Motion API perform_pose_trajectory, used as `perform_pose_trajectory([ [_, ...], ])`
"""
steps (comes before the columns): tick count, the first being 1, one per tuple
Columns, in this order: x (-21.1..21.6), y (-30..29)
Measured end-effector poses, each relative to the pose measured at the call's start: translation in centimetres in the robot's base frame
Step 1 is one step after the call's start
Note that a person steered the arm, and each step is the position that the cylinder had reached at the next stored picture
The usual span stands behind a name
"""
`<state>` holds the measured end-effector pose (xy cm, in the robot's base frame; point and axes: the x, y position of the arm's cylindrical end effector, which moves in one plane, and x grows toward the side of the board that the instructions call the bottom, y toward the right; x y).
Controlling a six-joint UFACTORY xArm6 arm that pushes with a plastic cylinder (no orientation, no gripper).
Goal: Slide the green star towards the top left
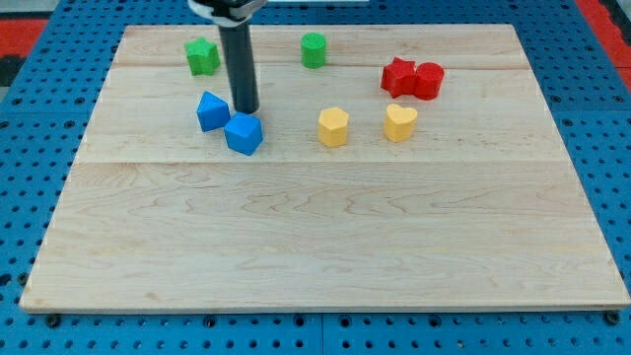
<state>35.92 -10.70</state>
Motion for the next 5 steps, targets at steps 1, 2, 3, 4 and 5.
perform_pose_trajectory([
  [1, -4.1, -3.9],
  [2, -5.2, -6.0],
  [3, -6.4, -9.4],
  [4, -6.5, -6.1],
  [5, -6.6, -5.7],
])
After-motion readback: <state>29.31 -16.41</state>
